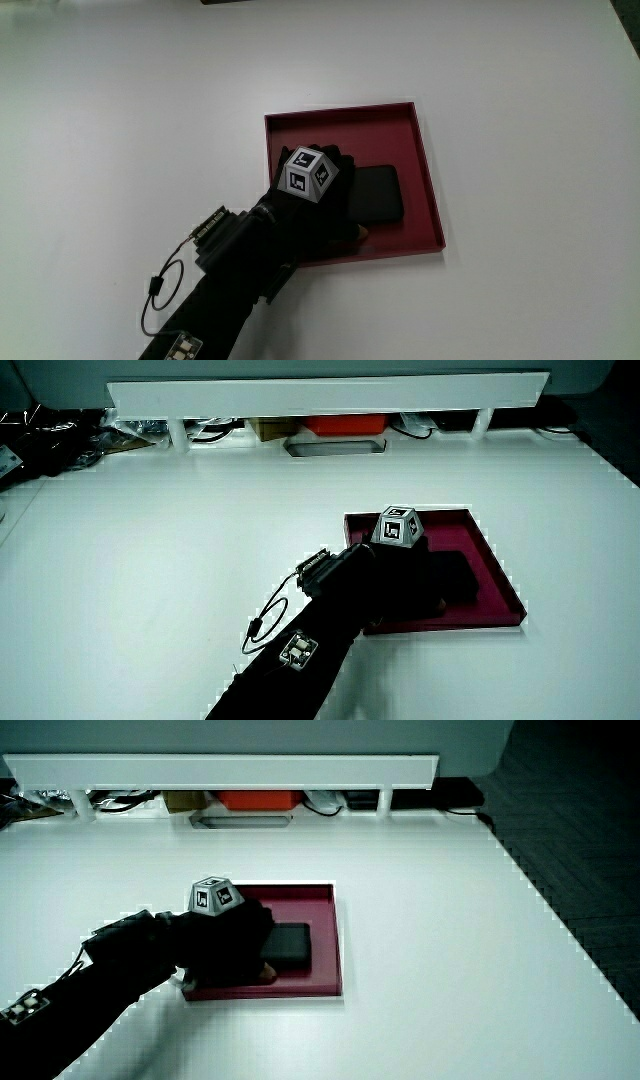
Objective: Place battery into plate
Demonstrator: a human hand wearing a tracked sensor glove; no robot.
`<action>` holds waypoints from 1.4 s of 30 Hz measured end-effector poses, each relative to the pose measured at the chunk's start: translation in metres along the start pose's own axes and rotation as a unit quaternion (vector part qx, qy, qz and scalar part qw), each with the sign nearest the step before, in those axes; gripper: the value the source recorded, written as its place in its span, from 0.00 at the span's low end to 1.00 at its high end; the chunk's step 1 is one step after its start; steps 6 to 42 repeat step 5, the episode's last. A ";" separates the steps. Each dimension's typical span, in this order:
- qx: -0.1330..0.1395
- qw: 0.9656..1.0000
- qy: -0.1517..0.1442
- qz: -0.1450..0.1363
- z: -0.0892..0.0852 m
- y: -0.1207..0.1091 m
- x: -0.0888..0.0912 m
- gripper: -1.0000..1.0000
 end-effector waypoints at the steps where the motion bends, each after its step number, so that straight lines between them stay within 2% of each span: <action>1: -0.002 1.000 0.001 0.002 0.000 -0.001 0.000 0.25; 2: -0.002 1.000 0.009 -0.006 -0.001 -0.001 -0.001 0.22; 4: -0.002 1.000 -0.002 -0.006 0.002 -0.004 -0.004 0.16; 5: 0.010 1.000 -0.002 -0.017 0.001 -0.004 -0.008 0.12; 42: 0.010 1.000 -0.002 -0.017 0.001 -0.004 -0.008 0.12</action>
